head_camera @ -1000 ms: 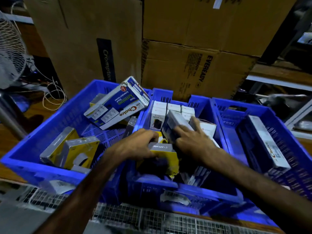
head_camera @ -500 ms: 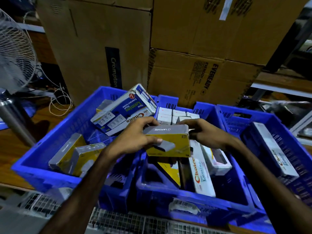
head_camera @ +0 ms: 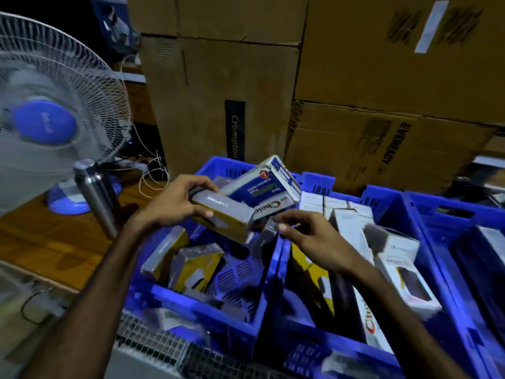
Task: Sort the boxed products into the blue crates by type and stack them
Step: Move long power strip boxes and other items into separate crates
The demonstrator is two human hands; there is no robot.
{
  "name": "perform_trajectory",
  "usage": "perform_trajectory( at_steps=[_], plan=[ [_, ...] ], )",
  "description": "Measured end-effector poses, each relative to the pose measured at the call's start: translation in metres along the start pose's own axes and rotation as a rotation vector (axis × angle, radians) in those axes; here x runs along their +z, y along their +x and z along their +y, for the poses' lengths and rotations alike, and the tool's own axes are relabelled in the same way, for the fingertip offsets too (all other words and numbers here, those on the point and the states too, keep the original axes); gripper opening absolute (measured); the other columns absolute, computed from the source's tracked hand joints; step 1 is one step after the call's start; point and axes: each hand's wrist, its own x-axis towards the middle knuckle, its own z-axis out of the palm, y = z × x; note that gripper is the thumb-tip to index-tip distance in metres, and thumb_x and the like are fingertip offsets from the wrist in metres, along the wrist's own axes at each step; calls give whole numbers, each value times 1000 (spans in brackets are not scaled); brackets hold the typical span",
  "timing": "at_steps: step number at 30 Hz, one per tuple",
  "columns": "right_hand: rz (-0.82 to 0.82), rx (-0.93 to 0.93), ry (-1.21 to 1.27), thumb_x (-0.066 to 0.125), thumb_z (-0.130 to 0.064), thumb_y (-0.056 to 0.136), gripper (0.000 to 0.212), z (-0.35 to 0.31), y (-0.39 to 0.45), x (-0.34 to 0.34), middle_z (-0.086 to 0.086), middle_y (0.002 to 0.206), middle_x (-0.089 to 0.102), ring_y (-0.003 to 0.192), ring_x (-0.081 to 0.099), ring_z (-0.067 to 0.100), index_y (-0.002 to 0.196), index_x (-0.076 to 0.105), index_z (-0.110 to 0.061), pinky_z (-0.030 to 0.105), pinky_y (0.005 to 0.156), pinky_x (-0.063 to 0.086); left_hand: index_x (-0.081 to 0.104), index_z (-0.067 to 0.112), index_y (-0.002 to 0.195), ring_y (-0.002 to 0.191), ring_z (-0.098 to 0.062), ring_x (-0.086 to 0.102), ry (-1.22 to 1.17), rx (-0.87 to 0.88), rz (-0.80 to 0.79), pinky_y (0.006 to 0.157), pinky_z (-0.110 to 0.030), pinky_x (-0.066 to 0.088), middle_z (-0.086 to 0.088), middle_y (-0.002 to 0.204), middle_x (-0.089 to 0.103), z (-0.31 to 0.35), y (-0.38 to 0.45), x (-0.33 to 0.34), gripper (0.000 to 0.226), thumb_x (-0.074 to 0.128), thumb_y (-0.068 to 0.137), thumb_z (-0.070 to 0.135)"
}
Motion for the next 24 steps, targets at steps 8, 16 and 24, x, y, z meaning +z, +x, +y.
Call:
perform_trajectory(
  at_steps=[8,16,24],
  plan=[
    [49,128,-69,71,-20,96,12,35,-12,14,-1,95,77,85,74,22,100,76,-30,44,85,58,67,36,101,114,-17,61,306,-198,79,101,-31,45,5,112,68,-100,-6,10,46,92,66,21],
    [84,171,-58,70,-21,96,11,46,-18,16,0,98,77,82,73,30,103,76,-27,47,80,59,69,33,104,110,-5,55,259,15,214,92,-17,40,14,113,63,-42,-8,65,28,85,81,33],
    [95,214,5,68,-24,97,8,43,-29,18,6,95,75,65,65,8,102,74,-25,24,60,50,70,31,109,108,-9,60,181,103,166,96,-34,51,14,112,66,-13,3,135,27,79,84,34]
  ],
)
